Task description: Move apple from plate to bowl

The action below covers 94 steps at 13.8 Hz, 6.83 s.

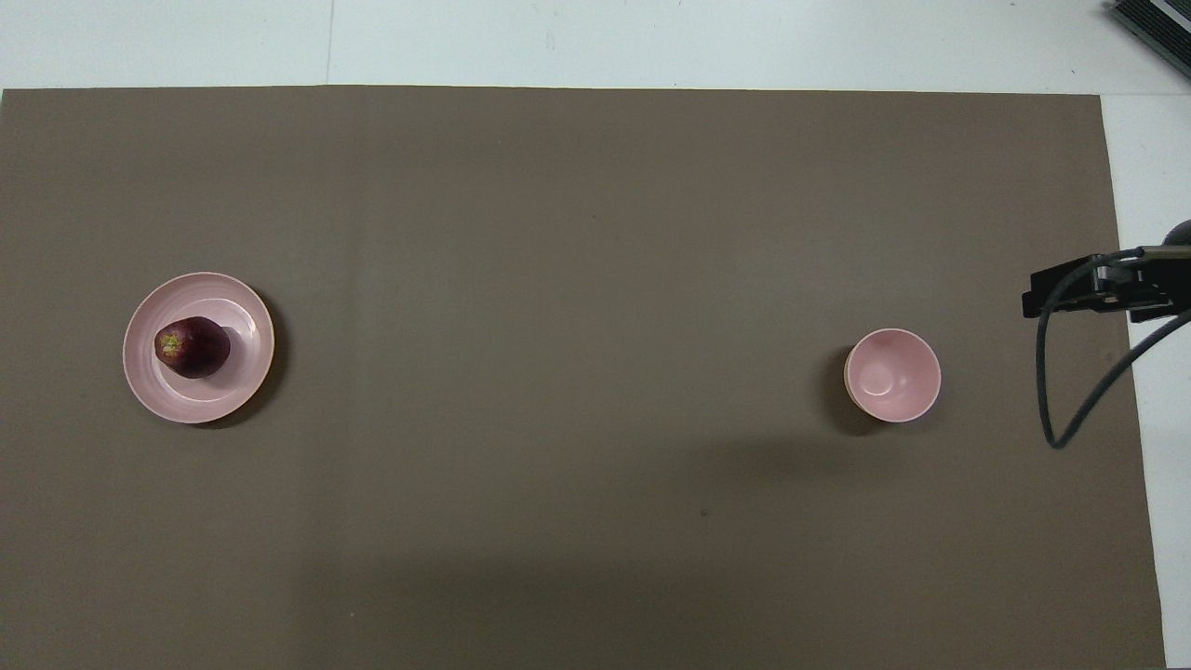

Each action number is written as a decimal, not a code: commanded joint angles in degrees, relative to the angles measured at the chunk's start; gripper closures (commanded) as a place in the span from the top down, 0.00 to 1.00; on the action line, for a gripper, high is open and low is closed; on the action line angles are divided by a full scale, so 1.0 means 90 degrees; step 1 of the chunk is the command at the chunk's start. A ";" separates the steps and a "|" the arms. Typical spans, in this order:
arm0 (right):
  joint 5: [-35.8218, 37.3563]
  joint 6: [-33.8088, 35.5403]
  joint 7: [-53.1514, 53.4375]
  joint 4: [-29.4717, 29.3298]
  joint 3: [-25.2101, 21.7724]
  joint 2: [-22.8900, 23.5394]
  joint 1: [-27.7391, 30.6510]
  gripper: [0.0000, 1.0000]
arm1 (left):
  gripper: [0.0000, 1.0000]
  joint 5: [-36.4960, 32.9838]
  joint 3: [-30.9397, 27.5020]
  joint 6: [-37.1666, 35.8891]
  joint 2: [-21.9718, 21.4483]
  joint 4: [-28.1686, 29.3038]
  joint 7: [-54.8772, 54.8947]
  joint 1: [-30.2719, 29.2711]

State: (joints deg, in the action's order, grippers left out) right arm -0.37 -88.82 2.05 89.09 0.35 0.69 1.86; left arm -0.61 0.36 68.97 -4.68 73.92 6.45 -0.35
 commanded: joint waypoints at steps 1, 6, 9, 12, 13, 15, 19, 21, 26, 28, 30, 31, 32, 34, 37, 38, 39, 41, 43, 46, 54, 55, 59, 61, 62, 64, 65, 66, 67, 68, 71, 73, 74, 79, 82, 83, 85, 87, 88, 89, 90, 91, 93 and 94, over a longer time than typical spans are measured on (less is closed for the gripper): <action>-0.0116 0.0044 0.0016 0.0023 0.0040 -0.0028 0.0057 1.00 | 1.00 0.0019 -0.0001 0.0002 -0.0202 0.0224 0.0035 -0.0010; -0.0116 0.0044 0.0016 0.0023 0.0040 -0.0028 0.0057 1.00 | 1.00 0.0019 -0.0010 -0.0095 -0.0222 0.0234 0.0026 -0.0010; -0.0116 0.0044 0.0016 0.0023 0.0040 -0.0028 0.0057 1.00 | 1.00 0.0019 -0.0001 -0.0105 -0.0261 0.0244 -0.0014 -0.0010; -0.0116 0.0044 0.0016 0.0023 0.0040 -0.0028 0.0057 1.00 | 1.00 0.0009 -0.0010 0.0022 -0.0261 0.0264 0.0054 -0.0010; -0.0116 0.0044 0.0016 0.0023 0.0040 -0.0028 0.0057 1.00 | 1.00 0.0009 -0.0010 0.0089 -0.0261 0.0283 0.0055 -0.0020; -0.0116 0.0044 0.0016 0.0023 0.0040 -0.0028 0.0057 1.00 | 1.00 0.0019 -0.0010 0.0265 -0.0290 0.0516 0.0074 -0.0010; -0.0116 0.0044 0.0016 0.0023 0.0040 -0.0028 0.0057 1.00 | 1.00 0.0029 -0.0030 0.1171 -0.0359 0.1335 0.0104 -0.0020; -0.0116 0.0044 0.0016 0.0033 0.0040 -0.0028 0.0057 1.00 | 1.00 0.0029 -0.0030 0.1680 -0.0388 0.1833 0.0104 -0.0020; -0.0116 0.0044 0.0016 0.0024 0.0040 -0.0028 0.0057 1.00 | 1.00 0.0029 -0.0030 0.3222 -0.0447 0.3551 0.0094 -0.0030; -0.0116 0.0044 0.0016 0.0024 0.0040 -0.0028 0.0057 1.00 | 1.00 0.0039 -0.0069 0.3924 -0.0447 0.4157 0.0094 -0.0069; -0.0116 0.0044 0.0016 0.0023 0.0040 -0.0028 0.0057 1.00 | 1.00 0.0039 -0.0079 0.4744 -0.0389 0.4627 0.0094 -0.0196; -0.0116 0.0044 0.0016 0.0023 0.0040 -0.0028 0.0057 1.00 | 1.00 0.0039 -0.0079 0.5067 -0.0321 0.4861 0.0104 -0.0205; -0.0116 0.0044 0.0016 0.0023 0.0040 -0.0028 0.0057 1.00 | 1.00 0.0039 -0.0079 0.5399 -0.0262 0.5057 0.0094 -0.0215; -0.0116 0.0044 0.0016 0.0033 0.0040 -0.0028 0.0057 1.00 | 1.00 0.0039 -0.0079 0.5977 -0.0038 0.5234 0.0084 -0.0293; -0.0116 0.0044 0.0016 0.0023 0.0040 -0.0028 0.0057 1.00 | 1.00 0.0039 -0.0079 0.6610 0.0440 0.5477 0.0065 -0.0284; -0.0116 0.0044 0.0016 0.0023 0.0040 -0.0028 0.0057 1.00 | 1.00 0.0039 -0.0079 0.6991 0.0558 0.5575 0.0055 -0.0284; -0.0116 0.0044 0.0016 0.0023 0.0040 -0.0028 0.0057 1.00 | 1.00 0.0039 -0.0079 0.7342 0.0733 0.5634 0.0055 -0.0293; -0.0116 0.0044 0.0016 0.0033 0.0040 -0.0028 0.0057 1.00 | 1.00 0.0039 -0.0079 0.7492 0.0881 0.5635 0.0006 -0.0294; -0.0116 0.0044 0.0016 0.0023 0.0040 -0.0028 0.0057 1.00 | 1.00 0.0039 -0.0079 0.7531 0.0930 0.5644 0.0016 -0.0390; -0.0116 0.0044 0.0016 0.0023 0.0040 -0.0028 0.0057 1.00 | 1.00 0.0039 -0.0079 0.7929 0.1057 0.5800 0.0006 -0.0488; -0.0116 0.0044 0.0016 0.0033 0.0040 -0.0028 0.0057 1.00 | 1.00 0.0039 -0.0069 0.8508 0.1350 0.6035 -0.0179 -0.0587; -0.0116 0.0044 0.0016 0.0024 0.0040 -0.0028 0.0057 1.00 | 0.94 0.0039 -0.0069 0.8450 0.1350 0.6035 -0.0179 -0.0577; -0.0087 0.0132 -0.0004 0.0033 0.0040 -0.0038 0.0057 1.00 | 0.00 0.0029 -0.0059 0.8440 0.1408 0.5889 -0.0092 -0.0528; -0.0057 0.0025 -0.0033 0.0227 0.0049 -0.0145 0.0047 1.00 | 0.00 0.0029 -0.0030 0.8382 0.1341 0.5733 -0.0024 -0.0528; -0.0067 -0.0052 -0.0042 0.0422 0.0049 -0.0262 0.0047 1.00 | 0.00 0.0029 -0.0030 0.8207 0.1302 0.5607 -0.0023 -0.0538; -0.0115 -0.0345 -0.0023 0.0870 0.0049 -0.0525 -0.0011 1.00 | 0.00 0.0039 0.0028 0.7370 0.1039 0.5323 -0.0013 -0.0528; -0.0145 -0.0453 -0.0013 0.1018 0.0049 -0.0565 -0.0070 1.00 | 0.00 0.0039 0.0096 0.6902 0.0825 0.5264 -0.0023 -0.0499; -0.0271 -0.0483 -0.0013 0.1039 0.0059 -0.0565 -0.0080 1.00 | 0.00 0.0058 0.0136 0.6452 0.0591 0.5196 -0.0023 -0.0363; -0.0465 -0.0502 -0.0013 0.1049 0.0059 -0.0565 -0.0090 1.00 | 0.00 0.0300 0.0146 0.5974 0.0405 0.5089 -0.0023 -0.0188; -0.0612 -0.0493 -0.0033 0.1068 0.0059 -0.0556 -0.0148 1.00 | 0.00 0.0824 0.0136 0.5640 0.0296 0.4972 -0.0014 -0.0041; -0.1264 -0.0502 0.0045 0.1360 0.0059 -0.0702 -0.0460 1.00 | 0.00 0.2154 0.0175 0.5042 0.0081 0.4717 -0.0091 0.0330; -0.2046 -0.0454 0.0045 0.1584 0.0059 -0.0682 -0.0470 1.00 | 0.00 0.3110 0.0398 0.5099 0.0051 0.4717 -0.0334 0.0546; -0.2378 -0.0454 0.0065 0.1750 0.0059 -0.0702 -0.0480 1.00 | 0.00 0.3531 0.0603 0.5158 0.0061 0.4688 -0.0519 0.0546; -0.4174 -0.0531 0.0269 0.2463 0.0069 -0.0634 -0.0636 1.00 | 0.00 0.5407 0.1462 0.6055 0.0081 0.4629 -0.0843 0.0546; -0.5007 -0.0746 0.1291 0.2904 0.0069 -0.0799 -0.0753 1.00 | 0.00 0.6150 0.2156 0.6708 0.0061 0.4668 -0.0911 0.0546; -0.5124 -0.0747 0.1866 0.2924 0.0069 -0.0809 -0.0870 1.00 | 0.00 0.6229 0.2428 0.7040 0.0061 0.4649 -0.1105 0.0546; -0.5320 -0.0902 0.3134 0.2924 0.0069 -0.0810 -0.1094 1.00 | 0.00 0.6269 0.2723 0.7530 0.0071 0.4649 -0.1331 0.0556; -0.5311 -0.1156 0.4181 0.2924 0.0069 -0.0810 -0.1300 1.00 | 0.00 0.6396 0.2977 0.7745 0.0061 0.4658 -0.1400 0.0556; -0.5311 -0.1263 0.4679 0.2924 0.0069 -0.0810 -0.1378 1.00 | 0.00 0.6406 0.3065 0.7785 0.0051 0.4658 -0.1449 0.0556; -0.5311 -0.1429 0.5138 0.2924 0.0069 -0.0810 -0.1466 1.00 | 0.00 0.6406 0.3143 0.7795 0.0042 0.4668 -0.1526 0.0556; -0.5311 -0.1527 0.5539 0.2924 0.0069 -0.0810 -0.1505 1.00 | 0.00 0.6406 0.3212 0.7795 -0.0007 0.4687 -0.1585 0.0556; -0.5311 -0.1615 0.5814 0.2924 0.0069 -0.0800 -0.1506 1.00 | 0.00 0.6406 0.3251 0.7795 -0.0046 0.4717 -0.1605 0.0566; -0.5311 -0.1956 0.6594 0.2924 0.0069 -0.0780 -0.1515 1.00 | 0.00 0.6406 0.3261 0.7776 -0.0095 0.4756 -0.1644 0.0683; -0.5311 -0.2064 0.6849 0.2924 0.0069 -0.0771 -0.1515 1.00 | 0.00 0.6406 0.3261 0.7776 -0.0144 0.4804 -0.1693 0.0702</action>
State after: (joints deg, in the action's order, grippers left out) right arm -46.47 -104.87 59.24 113.60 0.96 -4.92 -11.91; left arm 55.79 30.13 138.10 -4.31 116.16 -7.70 4.78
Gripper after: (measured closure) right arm 0.000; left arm 0.317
